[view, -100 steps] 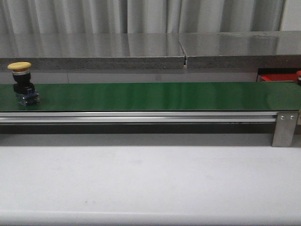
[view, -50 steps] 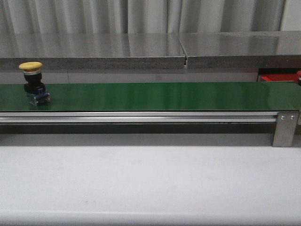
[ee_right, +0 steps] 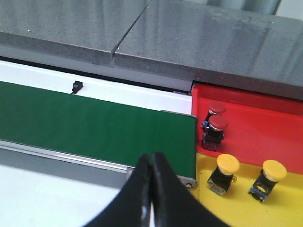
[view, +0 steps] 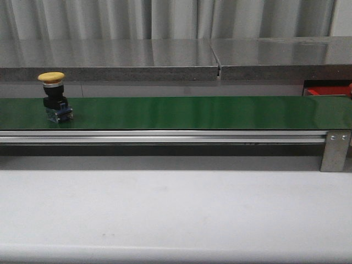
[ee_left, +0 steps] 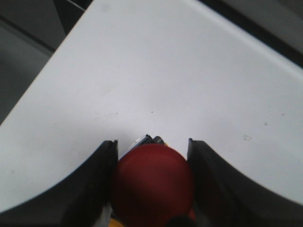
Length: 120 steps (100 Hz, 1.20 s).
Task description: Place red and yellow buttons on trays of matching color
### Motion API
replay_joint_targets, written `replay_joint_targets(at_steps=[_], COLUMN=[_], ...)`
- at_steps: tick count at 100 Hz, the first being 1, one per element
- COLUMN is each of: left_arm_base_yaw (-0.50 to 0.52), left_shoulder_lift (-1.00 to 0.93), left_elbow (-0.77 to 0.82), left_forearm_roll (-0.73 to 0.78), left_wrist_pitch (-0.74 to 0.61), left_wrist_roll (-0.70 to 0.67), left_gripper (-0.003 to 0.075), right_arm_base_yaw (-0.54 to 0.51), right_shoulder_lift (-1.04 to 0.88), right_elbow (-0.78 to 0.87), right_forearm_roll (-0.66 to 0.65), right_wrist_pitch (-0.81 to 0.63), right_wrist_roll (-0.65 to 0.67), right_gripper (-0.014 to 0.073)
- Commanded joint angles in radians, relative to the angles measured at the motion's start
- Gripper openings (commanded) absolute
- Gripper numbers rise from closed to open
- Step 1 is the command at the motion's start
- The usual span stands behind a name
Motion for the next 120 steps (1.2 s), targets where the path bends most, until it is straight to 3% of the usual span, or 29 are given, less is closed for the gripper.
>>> replay_joint_targets(at_steps=[1,38,76,102,120], left_arm_base_yaw=[-0.005,-0.005,-0.081,-0.176,-0.193], left_shoulder_lift=[-0.136,-0.427,-0.612,-0.612,-0.577], left_elbow=[0.002,0.296,0.717,0.825,0.827], left_forearm_roll=[-0.025,-0.047,-0.109,-0.109,-0.109], left_wrist_pitch=[-0.021,-0.065,-0.271,-0.366,-0.352], left_wrist_roll=[-0.005,0.03,0.085,0.087,0.091], left_gripper=[0.0174,0.0174,0.0174,0.0174,0.0179], right_arm_base_yaw=[0.001,0.001,0.001,0.001,0.001], right_shoulder_lift=[0.004,0.004,0.004,0.004,0.004], right_elbow=[-0.027,-0.027,-0.027,-0.027,-0.027], right_forearm_roll=[0.01,0.01,0.01,0.01,0.01], right_wrist_pitch=[-0.072,-0.073,-0.073,-0.073,-0.073], right_wrist_roll=[-0.01,-0.01,-0.01,-0.01,-0.01], right_gripper=[-0.0118,-0.0118,-0.0118,-0.0118,-0.0118])
